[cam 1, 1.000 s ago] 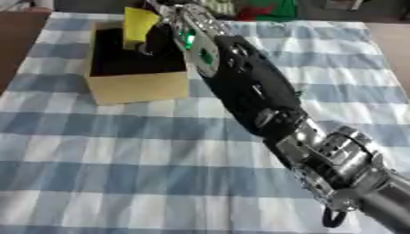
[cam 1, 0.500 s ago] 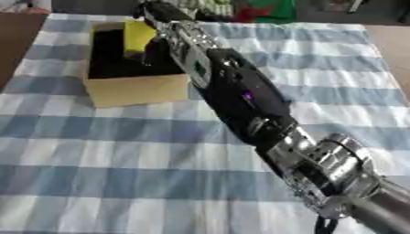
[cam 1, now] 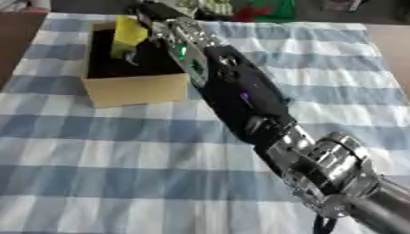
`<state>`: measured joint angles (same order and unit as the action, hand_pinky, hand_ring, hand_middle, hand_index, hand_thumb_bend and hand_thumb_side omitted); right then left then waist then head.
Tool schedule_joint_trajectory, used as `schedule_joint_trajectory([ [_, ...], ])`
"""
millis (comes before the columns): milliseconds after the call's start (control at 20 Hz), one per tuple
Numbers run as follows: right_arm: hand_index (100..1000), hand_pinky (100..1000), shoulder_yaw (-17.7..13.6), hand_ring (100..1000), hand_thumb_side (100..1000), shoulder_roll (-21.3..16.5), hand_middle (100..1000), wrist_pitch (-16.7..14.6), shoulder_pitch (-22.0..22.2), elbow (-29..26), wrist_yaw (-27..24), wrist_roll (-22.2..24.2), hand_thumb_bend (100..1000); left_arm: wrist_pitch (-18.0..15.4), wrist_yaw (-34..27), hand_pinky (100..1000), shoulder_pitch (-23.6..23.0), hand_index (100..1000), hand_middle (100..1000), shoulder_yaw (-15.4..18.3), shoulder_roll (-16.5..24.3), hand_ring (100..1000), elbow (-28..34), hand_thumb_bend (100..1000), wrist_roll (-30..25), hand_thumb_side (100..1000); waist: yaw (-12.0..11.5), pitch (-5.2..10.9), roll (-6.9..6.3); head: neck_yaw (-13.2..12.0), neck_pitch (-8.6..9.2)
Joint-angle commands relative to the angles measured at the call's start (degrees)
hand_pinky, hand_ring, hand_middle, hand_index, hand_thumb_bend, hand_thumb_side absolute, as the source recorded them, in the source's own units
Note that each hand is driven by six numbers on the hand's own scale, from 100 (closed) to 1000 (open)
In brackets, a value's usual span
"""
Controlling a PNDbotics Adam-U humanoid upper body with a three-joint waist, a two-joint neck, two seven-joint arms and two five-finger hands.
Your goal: Pick up objects on the table and place them in the box.
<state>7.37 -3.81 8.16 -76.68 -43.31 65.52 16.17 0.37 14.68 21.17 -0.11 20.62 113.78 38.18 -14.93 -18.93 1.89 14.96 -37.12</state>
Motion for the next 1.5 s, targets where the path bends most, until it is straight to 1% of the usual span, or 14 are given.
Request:
schedule_joint_trajectory([
  [50, 1000, 1000, -0.9, 1000, 340, -1.0, 884, 0.5, -1.9, -1.5, 2.4, -2.1, 354, 0.0, 0.0, 955, 0.3, 718, 519, 0.1, 0.7, 698, 0.8, 100, -0.1, 254, 0.0, 1.17, -0.36, -0.1, 0.53],
  [100, 1000, 1000, -1.0, 1000, 354, -1.0, 880, 0.6, -2.0, -1.5, 2.6, -2.6, 339, 0.0, 0.0, 955, 0.2, 718, 519, 0.1, 0.7, 698, 0.8, 100, -0.1, 254, 0.0, 1.2, -0.34, -0.1, 0.53],
  [250, 1000, 1000, -1.0, 1000, 331, -1.3, 877, 0.2, -2.4, -1.7, 2.4, -3.1, 343, 0.0, 0.0, 954, 0.1, 718, 519, 0.2, 0.6, 698, 0.8, 100, -0.1, 254, 0.1, 1.36, -0.4, -0.3, 0.4],
  [450, 1000, 1000, -0.4, 1000, 319, -2.3, 874, -0.9, -2.7, -3.5, 0.7, -1.8, 324, 0.1, 0.1, 954, -0.2, 718, 519, 0.3, 0.7, 698, 0.8, 100, 0.0, 253, 0.6, 1.77, -0.61, -0.7, -0.08],
  [600, 1000, 994, 0.6, 1000, 315, -4.2, 868, -1.8, -2.7, -6.5, -2.4, -0.2, 265, 0.2, 0.2, 954, -0.6, 718, 519, 0.4, 0.9, 698, 0.8, 100, 0.1, 252, 1.2, 2.13, -0.72, -1.4, -0.65],
  [650, 1000, 991, 1.0, 1000, 317, -5.2, 863, -2.0, -2.6, -8.2, -4.1, 0.6, 229, 0.2, 0.2, 954, -0.7, 718, 519, 0.5, 0.9, 698, 0.8, 100, 0.2, 252, 1.4, 2.26, -0.77, -1.8, -0.89],
  [750, 1000, 982, 1.8, 1000, 317, -7.6, 853, -1.8, -2.1, -12.2, -8.9, 2.4, 151, 0.3, 0.4, 954, -0.8, 718, 520, 0.6, 1.0, 698, 0.8, 100, 0.3, 251, 1.7, 2.52, -0.86, -2.5, -1.38],
  [800, 1000, 982, 2.2, 1000, 317, -8.6, 853, -1.3, -1.7, -14.1, -11.2, 3.1, 151, 0.3, 0.4, 954, -0.9, 718, 520, 0.7, 1.0, 698, 0.8, 100, 0.4, 251, 1.8, 2.6, -0.88, -2.7, -1.54],
  [850, 975, 975, 2.7, 1000, 313, -10.0, 839, -0.7, -1.2, -16.4, -13.6, 3.7, 100, 0.4, 0.5, 954, -1.0, 718, 520, 0.7, 1.0, 698, 0.8, 100, 0.4, 251, 2.0, 2.69, -0.96, -3.0, -1.7],
  [1000, 947, 968, 4.2, 1000, 318, -14.4, 821, 1.2, 0.9, -24.1, -20.7, 4.8, 100, 0.5, 0.6, 954, -1.3, 718, 520, 0.9, 1.1, 698, 0.8, 100, 0.6, 250, 2.6, 2.87, -1.15, -3.4, -2.06],
  [1150, 919, 959, 4.9, 993, 270, -19.0, 800, 3.3, 4.0, -33.2, -27.5, 4.0, 100, 0.6, 0.7, 953, -1.5, 718, 521, 1.1, 1.1, 698, 0.8, 100, 0.8, 249, 3.2, 3.06, -1.47, -3.8, -2.55],
  [1250, 914, 954, 5.3, 988, 259, -22.0, 797, 4.8, 6.7, -39.4, -31.6, 3.7, 100, 0.6, 0.8, 952, -1.5, 718, 521, 1.2, 1.1, 698, 0.8, 100, 0.9, 247, 3.5, 3.12, -1.71, -4.0, -2.68],
  [1350, 915, 948, 5.4, 981, 269, -24.3, 793, 6.3, 8.8, -44.2, -34.7, 3.8, 100, 0.6, 0.9, 952, -1.5, 719, 521, 1.2, 1.1, 698, 0.8, 100, 0.9, 245, 3.6, 3.16, -1.85, -4.1, -2.76],
  [1500, 918, 937, 3.8, 972, 303, -28.8, 788, 8.1, 14.4, -53.0, -40.0, 1.4, 100, 0.7, 1.0, 951, -1.7, 719, 522, 1.4, 1.2, 699, 0.8, 100, 1.2, 244, 4.2, 3.11, -2.43, -4.7, -2.89],
])
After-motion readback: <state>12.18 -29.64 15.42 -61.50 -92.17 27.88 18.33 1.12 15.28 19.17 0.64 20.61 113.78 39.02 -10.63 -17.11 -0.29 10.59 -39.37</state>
